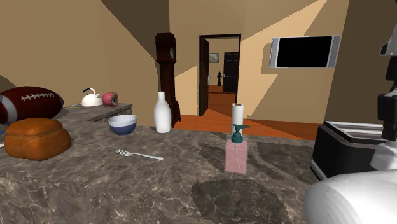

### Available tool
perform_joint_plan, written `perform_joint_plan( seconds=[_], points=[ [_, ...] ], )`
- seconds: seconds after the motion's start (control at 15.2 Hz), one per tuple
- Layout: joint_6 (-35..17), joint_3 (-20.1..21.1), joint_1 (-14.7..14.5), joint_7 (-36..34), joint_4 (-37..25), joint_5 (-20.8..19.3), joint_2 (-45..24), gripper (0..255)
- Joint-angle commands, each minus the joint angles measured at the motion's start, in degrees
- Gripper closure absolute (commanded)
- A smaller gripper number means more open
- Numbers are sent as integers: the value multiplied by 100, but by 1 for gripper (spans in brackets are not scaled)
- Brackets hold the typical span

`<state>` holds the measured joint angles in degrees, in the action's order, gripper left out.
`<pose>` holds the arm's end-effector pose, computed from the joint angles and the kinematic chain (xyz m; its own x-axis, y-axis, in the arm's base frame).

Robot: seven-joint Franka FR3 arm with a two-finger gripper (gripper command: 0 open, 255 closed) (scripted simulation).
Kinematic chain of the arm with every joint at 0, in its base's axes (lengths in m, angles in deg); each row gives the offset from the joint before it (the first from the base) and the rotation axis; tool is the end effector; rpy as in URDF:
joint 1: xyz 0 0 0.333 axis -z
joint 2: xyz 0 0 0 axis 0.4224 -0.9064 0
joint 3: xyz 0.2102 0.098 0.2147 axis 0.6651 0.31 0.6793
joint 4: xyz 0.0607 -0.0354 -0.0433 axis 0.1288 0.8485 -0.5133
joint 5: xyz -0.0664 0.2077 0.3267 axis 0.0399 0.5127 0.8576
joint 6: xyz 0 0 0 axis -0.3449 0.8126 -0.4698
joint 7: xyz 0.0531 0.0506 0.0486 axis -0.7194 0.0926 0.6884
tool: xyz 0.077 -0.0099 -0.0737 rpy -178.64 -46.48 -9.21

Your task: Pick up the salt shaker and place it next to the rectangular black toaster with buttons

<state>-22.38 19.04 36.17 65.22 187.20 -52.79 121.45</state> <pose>0.0992 -0.1972 0.5463 0.9995 -0.0242 -0.0207 -0.0244 -0.9997 -0.0076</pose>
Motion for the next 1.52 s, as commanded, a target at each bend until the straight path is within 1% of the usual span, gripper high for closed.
perform_joint_plan(
  seconds=[0.0,0.79,1.45],
  points=[
    [-79,-57,44,-3,183,-62,104,255],
    [-631,-525,303,-21,1180,-522,536,255],
    [-1126,-1060,600,-3,1939,-1046,766,255]
  ],
)
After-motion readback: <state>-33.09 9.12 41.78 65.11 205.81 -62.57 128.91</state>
